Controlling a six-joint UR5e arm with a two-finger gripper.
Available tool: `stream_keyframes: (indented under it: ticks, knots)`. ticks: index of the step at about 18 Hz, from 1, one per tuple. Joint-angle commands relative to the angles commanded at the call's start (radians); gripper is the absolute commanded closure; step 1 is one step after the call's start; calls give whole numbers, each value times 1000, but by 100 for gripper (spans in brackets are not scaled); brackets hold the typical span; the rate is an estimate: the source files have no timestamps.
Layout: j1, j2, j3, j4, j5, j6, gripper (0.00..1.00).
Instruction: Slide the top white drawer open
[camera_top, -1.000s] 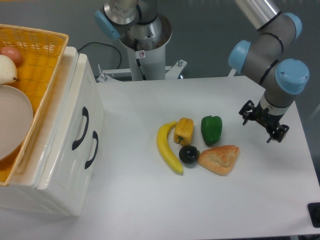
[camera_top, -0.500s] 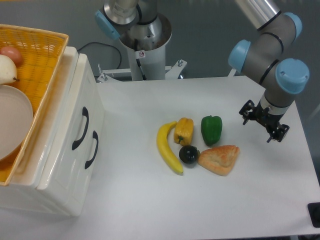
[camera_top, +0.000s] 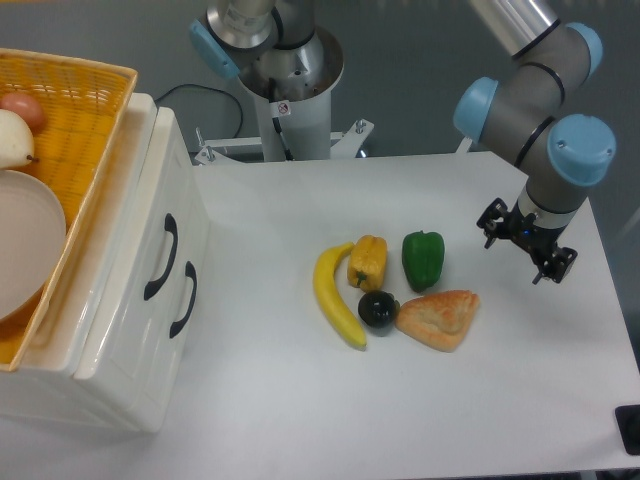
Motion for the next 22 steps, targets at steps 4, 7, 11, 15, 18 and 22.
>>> stream_keyframes:
  ticks: [4,7,11,15,18,22]
  knots:
    - [11,63,-15,-5,-5,-18,0]
    - [6,94,-15,-8,-5,-153,0]
    - [-6,100,-25,-11,-3,-248,0]
    - [-28,114,-35,-18,0,-363,0]
    - [-31,149,-40,-84,-18,-419,0]
    - [-61,221,-40,-175,-81,-527,0]
